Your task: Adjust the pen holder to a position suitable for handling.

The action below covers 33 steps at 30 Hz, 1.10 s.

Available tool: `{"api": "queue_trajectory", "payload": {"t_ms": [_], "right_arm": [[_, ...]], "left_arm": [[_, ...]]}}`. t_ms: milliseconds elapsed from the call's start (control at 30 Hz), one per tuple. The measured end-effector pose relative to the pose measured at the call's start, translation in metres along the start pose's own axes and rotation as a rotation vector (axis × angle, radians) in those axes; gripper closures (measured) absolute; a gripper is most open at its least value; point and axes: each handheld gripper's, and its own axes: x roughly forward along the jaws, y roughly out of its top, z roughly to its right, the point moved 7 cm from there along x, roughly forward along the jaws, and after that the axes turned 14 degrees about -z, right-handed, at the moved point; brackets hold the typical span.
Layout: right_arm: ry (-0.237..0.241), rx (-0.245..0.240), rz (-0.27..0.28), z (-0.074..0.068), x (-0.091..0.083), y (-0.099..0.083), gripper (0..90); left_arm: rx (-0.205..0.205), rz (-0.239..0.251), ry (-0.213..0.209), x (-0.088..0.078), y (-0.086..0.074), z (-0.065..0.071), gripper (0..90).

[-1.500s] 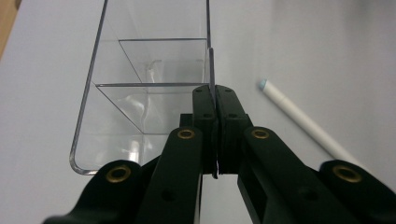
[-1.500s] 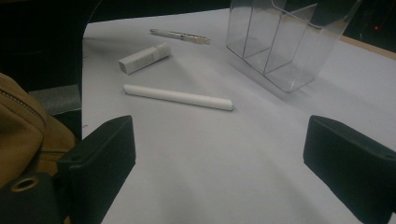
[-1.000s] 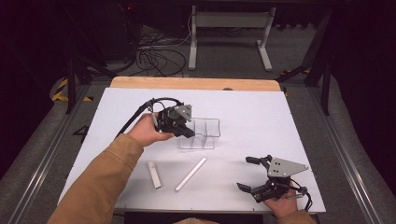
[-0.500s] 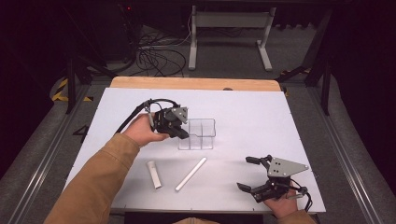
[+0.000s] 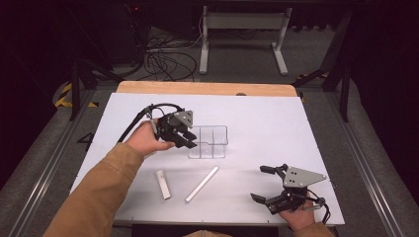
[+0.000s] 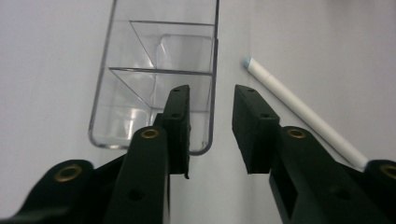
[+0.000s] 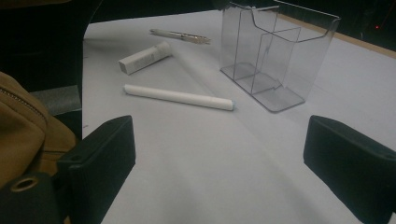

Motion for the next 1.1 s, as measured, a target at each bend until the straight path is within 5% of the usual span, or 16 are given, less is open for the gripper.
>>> {"api": "queue_trajectory", "payload": {"t_ms": [167, 400, 733, 1100], "right_arm": [[-0.005, 0.002, 0.003, 0.0, 0.0, 0.0, 9.4], [-0.014, 0.0, 0.005, 0.001, 0.0, 0.0, 9.0], [-0.016, 0.005, 0.0, 0.001, 0.0, 0.0, 8.8], [-0.014, 0.001, -0.002, 0.0, 0.002, 0.0, 8.6]], "left_arm": [[-0.071, 0.114, 0.06, -0.024, -0.009, 0.005, 49.1], [-0.139, 0.204, 0.141, -0.04, -0.019, 0.016, 35.2], [-0.178, 0.232, 0.166, -0.042, -0.024, 0.02, 31.6], [-0.269, 0.28, 0.238, -0.053, -0.061, 0.031, 32.2]]}}
